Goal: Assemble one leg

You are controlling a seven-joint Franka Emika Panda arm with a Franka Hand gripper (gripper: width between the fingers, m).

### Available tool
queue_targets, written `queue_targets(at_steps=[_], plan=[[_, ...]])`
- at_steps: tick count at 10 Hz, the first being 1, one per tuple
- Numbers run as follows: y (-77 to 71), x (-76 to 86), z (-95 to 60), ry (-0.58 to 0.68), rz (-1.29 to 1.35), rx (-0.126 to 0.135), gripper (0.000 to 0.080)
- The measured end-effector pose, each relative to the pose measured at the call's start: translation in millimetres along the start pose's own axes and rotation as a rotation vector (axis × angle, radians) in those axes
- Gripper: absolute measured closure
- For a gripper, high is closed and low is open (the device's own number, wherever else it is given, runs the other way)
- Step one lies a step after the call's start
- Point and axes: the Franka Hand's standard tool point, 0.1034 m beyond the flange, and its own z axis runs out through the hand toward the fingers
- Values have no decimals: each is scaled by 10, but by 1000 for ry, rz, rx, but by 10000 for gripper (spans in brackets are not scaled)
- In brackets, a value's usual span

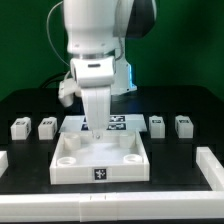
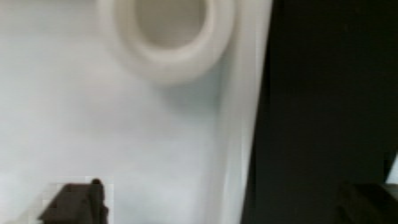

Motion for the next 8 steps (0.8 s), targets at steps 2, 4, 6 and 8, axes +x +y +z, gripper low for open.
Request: queue_targets(at_steps=[2, 4, 6, 8], plan=[[-32, 18, 86, 5, 37, 6, 150], [-31, 19, 86, 5, 66, 6, 345], [-33, 13, 86, 5, 68, 6, 493], [-20, 6, 76, 4, 70, 0, 664]])
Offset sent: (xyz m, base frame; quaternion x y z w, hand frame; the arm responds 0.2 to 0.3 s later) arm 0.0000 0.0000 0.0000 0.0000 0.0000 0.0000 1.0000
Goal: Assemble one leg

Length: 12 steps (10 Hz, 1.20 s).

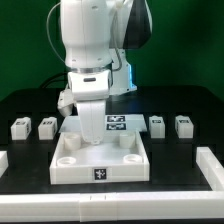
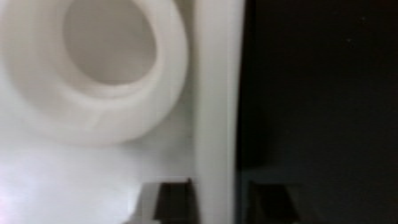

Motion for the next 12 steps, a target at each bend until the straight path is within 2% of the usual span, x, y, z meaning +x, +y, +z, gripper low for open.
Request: queue_targets(at_steps=[1, 7, 10, 12], plan=[[13, -1, -6, -1, 0, -7, 737], [46, 27, -10, 0, 19, -11, 737], [450, 388, -50, 21, 67, -34, 737], [719, 595, -51, 37, 67, -59, 738]])
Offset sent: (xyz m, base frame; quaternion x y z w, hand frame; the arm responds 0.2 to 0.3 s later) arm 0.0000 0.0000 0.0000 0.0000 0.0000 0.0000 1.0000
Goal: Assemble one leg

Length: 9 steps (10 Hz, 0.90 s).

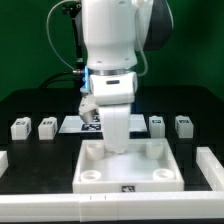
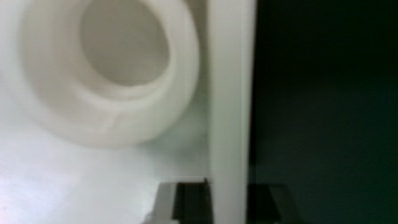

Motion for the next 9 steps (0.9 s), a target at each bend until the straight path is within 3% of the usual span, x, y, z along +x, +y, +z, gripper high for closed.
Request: queue_targets(at_steps=[2, 3, 7, 8, 9], plan=[[138, 259, 20, 13, 0, -17, 738], [134, 325, 22, 14, -1, -17, 738], [122, 337, 25, 25, -36, -44, 738], [119, 334, 32, 25, -35, -43, 665], [119, 332, 34, 25, -35, -42, 527]])
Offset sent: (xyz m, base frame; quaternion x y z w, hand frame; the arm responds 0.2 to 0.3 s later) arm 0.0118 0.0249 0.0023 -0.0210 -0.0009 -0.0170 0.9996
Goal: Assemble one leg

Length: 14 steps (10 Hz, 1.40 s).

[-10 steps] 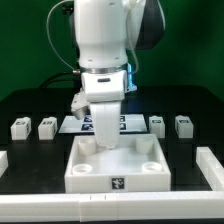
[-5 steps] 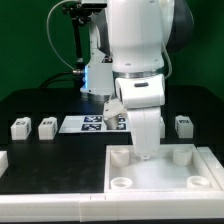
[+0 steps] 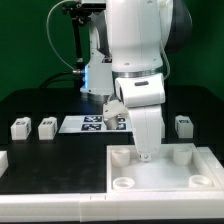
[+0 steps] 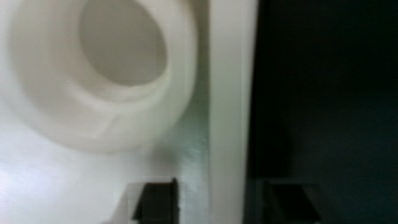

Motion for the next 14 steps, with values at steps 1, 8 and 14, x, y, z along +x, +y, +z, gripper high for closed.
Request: queue_targets(at_steps=[1, 8, 14], plan=[[0, -1, 1, 0, 0, 0, 527], [-2, -7, 3, 0, 1, 1, 152], [-358, 548, -643, -20, 508, -59, 151]])
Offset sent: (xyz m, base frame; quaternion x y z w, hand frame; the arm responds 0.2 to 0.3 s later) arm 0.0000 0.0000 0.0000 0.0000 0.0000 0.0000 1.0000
